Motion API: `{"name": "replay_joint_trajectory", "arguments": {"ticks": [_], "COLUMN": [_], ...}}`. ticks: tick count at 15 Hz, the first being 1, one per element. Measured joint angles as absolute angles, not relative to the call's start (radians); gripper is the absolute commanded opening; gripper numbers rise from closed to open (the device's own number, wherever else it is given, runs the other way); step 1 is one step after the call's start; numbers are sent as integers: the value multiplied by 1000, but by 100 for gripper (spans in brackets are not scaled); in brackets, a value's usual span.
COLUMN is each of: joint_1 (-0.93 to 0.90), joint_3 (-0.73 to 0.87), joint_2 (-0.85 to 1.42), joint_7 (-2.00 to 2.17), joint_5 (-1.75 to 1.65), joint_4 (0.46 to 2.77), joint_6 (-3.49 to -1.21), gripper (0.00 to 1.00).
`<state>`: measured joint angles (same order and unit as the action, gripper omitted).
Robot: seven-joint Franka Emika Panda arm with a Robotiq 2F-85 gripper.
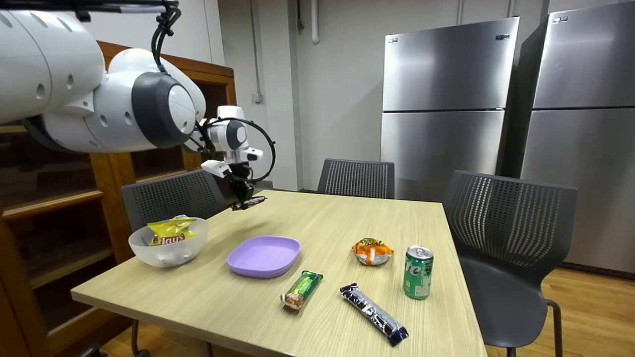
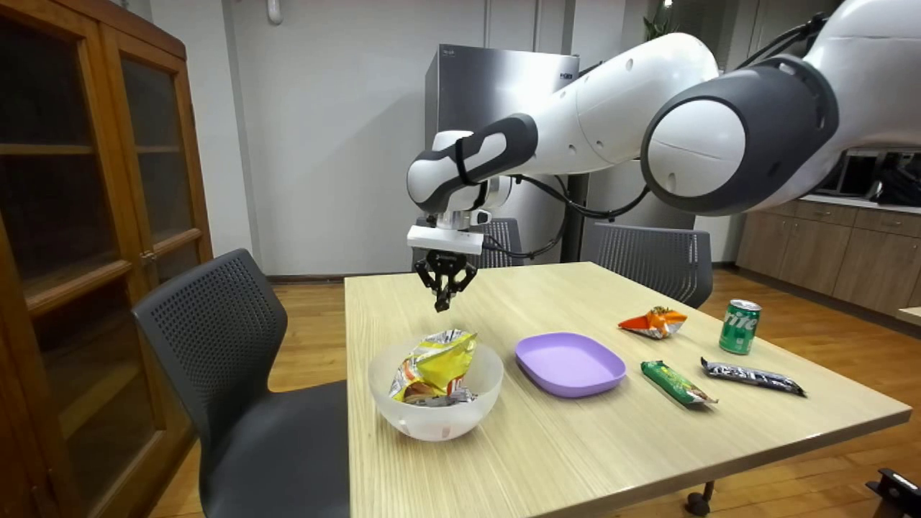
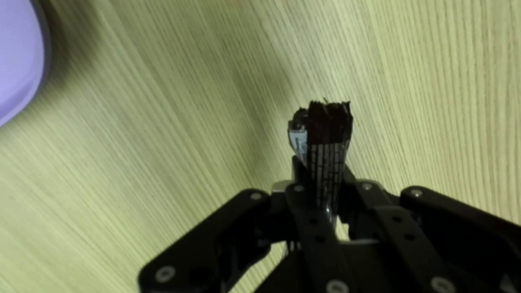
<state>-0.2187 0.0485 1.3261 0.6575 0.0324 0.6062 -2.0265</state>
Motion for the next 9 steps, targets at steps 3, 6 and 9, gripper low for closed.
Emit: {"name": "replay_joint_trajectory", "arguments": {"ticks": [3,6,9], "joint_1": [-217,-217,-217], "joint_3": [50,53,54], "joint_2": [1298,1261,1219], "joint_7": [631,606,590], "joint_5": [32,32,32], "joint_4": [623,656,707], "joint_6": [-2026,-2027,-2039], "gripper": [4,4,4]}}
